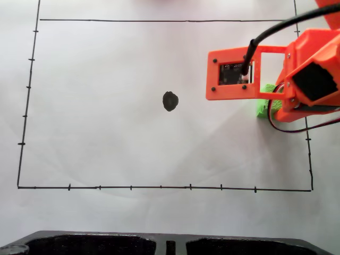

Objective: Grasp the colored block, Place it on the black dot, and then return the arm to the default position.

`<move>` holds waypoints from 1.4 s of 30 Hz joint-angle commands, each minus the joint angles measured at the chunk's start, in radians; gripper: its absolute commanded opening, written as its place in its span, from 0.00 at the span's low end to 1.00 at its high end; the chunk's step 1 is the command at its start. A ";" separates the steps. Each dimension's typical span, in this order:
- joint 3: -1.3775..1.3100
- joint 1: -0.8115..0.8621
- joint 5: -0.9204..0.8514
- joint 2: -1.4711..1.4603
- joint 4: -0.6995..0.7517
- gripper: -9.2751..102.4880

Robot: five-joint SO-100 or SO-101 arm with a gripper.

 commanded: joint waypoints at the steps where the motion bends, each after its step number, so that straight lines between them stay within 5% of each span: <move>1: -0.020 0.017 -0.048 0.107 0.038 0.17; 15: 0.152 0.310 -0.526 0.413 0.201 0.19; 26: 0.337 0.598 -0.853 0.492 0.189 0.20; 42: 0.339 0.557 -0.851 0.299 0.066 0.21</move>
